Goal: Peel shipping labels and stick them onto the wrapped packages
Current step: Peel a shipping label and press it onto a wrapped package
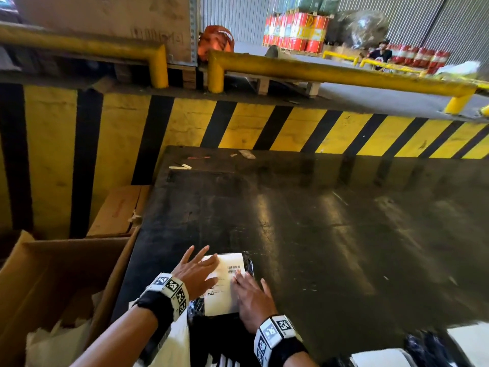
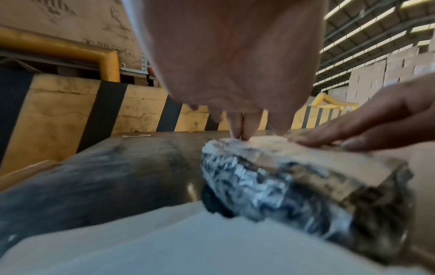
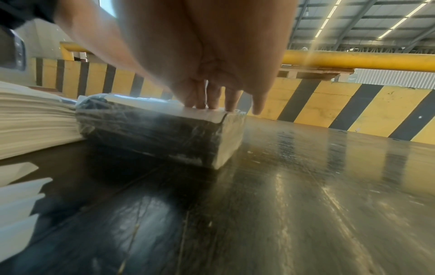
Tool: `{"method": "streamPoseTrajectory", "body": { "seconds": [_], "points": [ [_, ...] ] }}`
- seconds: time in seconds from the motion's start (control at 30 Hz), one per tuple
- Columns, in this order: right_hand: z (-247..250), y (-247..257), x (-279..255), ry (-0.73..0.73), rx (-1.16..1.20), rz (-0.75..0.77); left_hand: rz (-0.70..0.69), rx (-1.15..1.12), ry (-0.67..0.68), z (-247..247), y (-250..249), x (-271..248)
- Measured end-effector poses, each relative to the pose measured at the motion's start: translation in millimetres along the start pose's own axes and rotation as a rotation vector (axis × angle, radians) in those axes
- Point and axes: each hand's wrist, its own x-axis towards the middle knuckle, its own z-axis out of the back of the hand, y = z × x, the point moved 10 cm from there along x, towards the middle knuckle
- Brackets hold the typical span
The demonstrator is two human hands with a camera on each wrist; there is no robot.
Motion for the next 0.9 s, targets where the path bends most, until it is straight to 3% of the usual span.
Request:
{"method": "streamPoseTrajectory", "body": {
  "seconds": [0.23, 0.47, 0.9],
  "points": [
    [-1.3, -3.8, 0.7, -0.080, 0.031, -0.001, 0.123, -0.078, 0.038, -11.8, 32.0, -12.6],
    [-2.6, -5.7, -0.9, -0.108, 0.083, 0.010, 0.270, -0.326, 0.052, -28.2, 5.8, -29.4],
    [15.2, -68.3, 16.8, -0.181, 0.116, -0.168, 0.282, -0.542, 0.068, -36.5, -18.2, 25.2]
  ]
}}
